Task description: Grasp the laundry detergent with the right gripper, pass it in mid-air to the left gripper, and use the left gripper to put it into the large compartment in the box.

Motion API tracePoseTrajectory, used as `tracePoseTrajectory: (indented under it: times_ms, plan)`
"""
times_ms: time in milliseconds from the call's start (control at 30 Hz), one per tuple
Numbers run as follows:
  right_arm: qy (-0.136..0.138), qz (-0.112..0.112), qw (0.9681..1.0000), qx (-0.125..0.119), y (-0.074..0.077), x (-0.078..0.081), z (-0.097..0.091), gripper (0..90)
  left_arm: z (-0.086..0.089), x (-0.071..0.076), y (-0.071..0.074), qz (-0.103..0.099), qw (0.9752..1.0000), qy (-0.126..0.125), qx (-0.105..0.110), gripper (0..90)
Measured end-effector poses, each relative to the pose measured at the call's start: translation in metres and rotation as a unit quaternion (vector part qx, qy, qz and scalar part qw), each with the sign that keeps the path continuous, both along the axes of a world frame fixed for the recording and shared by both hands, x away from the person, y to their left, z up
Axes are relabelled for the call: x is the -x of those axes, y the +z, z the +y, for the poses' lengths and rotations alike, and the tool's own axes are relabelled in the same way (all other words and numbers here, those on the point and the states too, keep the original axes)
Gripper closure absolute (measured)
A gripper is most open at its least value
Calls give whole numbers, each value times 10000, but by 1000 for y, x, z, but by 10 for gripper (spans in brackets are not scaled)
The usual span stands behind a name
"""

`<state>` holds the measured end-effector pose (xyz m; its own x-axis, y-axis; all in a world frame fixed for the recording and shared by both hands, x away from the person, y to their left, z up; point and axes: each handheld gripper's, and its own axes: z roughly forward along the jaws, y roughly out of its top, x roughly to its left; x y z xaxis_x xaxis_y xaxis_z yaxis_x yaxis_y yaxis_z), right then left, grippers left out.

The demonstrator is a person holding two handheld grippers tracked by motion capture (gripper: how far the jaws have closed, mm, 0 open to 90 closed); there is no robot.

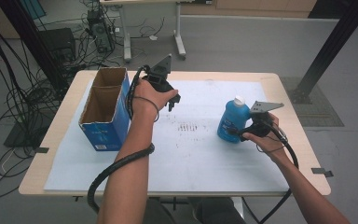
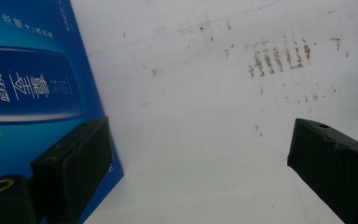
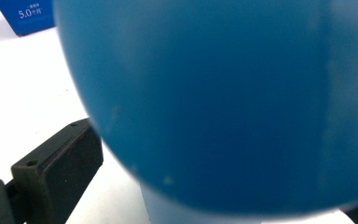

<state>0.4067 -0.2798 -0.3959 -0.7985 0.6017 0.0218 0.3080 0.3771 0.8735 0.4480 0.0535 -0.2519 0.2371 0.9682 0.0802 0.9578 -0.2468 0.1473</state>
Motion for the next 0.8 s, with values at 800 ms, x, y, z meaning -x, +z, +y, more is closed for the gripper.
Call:
tracePoseTrajectory:
  times_ms: [800]
  plan:
    - [79, -116, 9999, -96, 0, 1, 4, 11, 0, 0, 3, -29, 10000, -4, 40, 68]
